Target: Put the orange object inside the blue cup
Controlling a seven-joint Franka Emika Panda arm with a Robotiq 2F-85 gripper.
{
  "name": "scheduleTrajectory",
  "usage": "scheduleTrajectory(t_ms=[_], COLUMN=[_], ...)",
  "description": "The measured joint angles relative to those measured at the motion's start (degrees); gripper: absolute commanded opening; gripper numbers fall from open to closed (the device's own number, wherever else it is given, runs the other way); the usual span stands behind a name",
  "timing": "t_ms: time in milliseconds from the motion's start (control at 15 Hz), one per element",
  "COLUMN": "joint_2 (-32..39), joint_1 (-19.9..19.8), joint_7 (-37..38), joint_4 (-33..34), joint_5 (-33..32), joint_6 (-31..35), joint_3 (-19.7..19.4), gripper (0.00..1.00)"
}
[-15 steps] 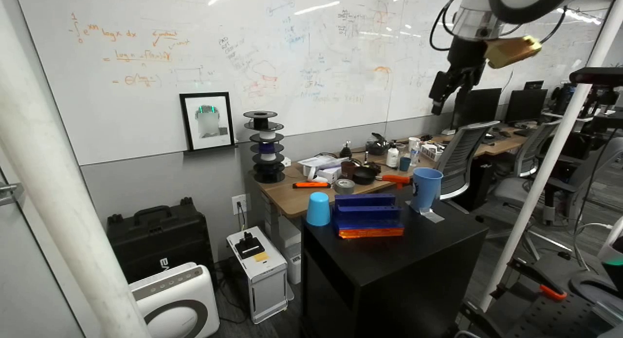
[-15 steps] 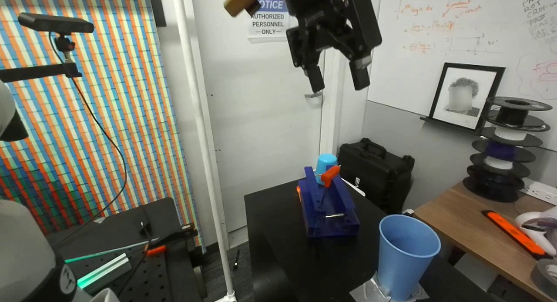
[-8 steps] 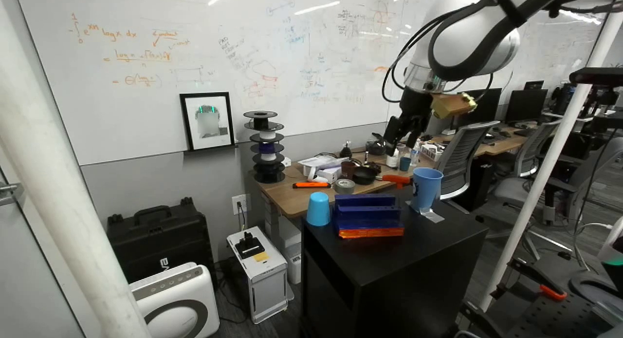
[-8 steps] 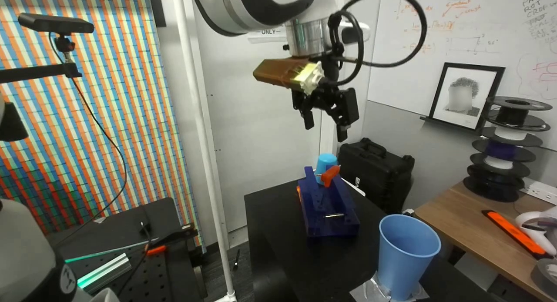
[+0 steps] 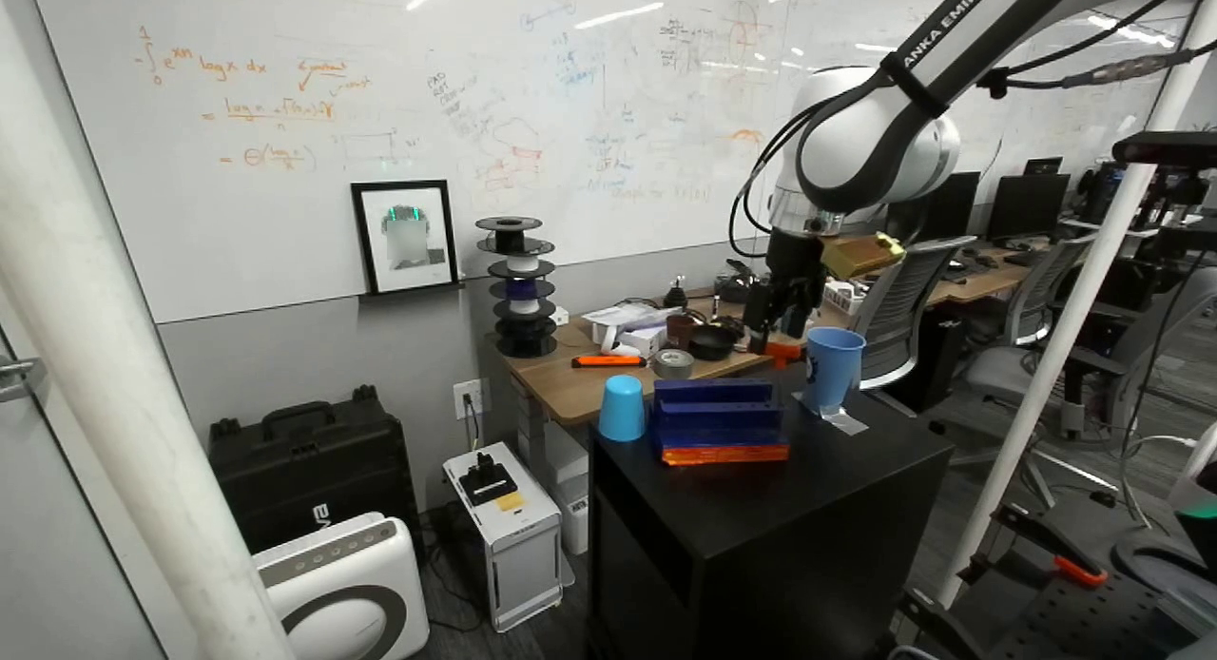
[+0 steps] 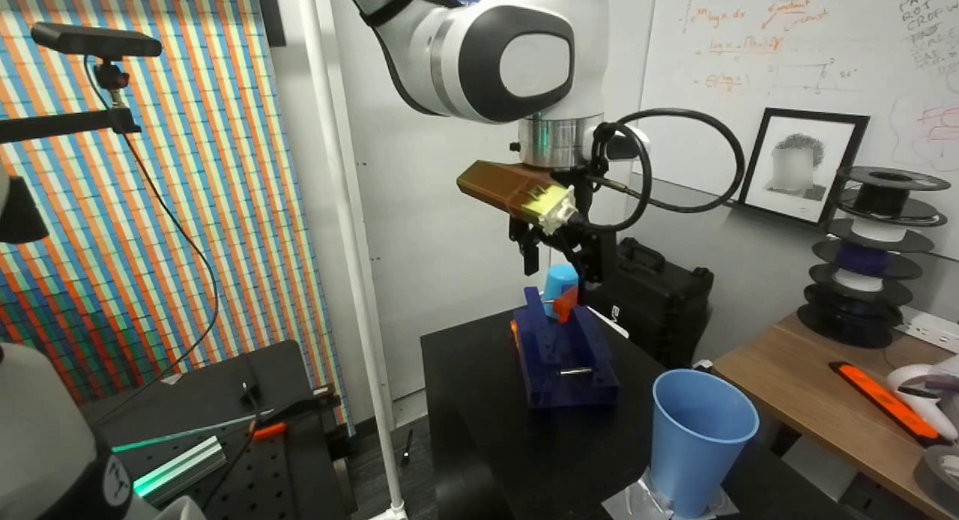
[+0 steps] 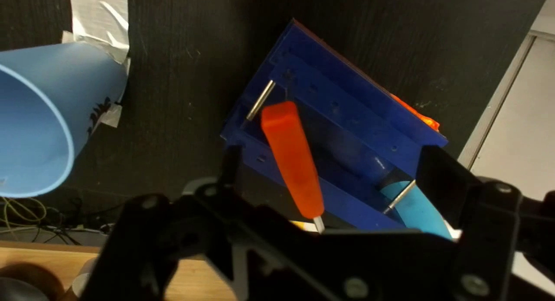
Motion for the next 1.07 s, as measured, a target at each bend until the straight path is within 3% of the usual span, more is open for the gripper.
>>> scheduleTrajectory(t_ms=[67, 200, 667, 800, 867, 1067], joint_2=[0.89, 2.64, 5.37, 5.1, 4.86, 2.94], joint_1=[-0.26, -0.71, -0.8, -0.8, -0.8, -0.7], joint_7=[-0.12, -0.51, -1.25, -1.66, -1.97, -2.71], joint_4=[0.31, 0.87, 2.57, 2.83, 2.86, 2.64], joint_5=[0.0, 0.01, 0.0, 0.0, 0.0, -0.05], joint_6=[-0.23, -0.39, -0.31, -0.32, -0.38, -1.16], joint_3=[-0.23, -0.38, -0.15, -0.14, -0.14, 0.07], gripper=[0.75, 0.66, 0.11, 0.07, 0.12, 0.12])
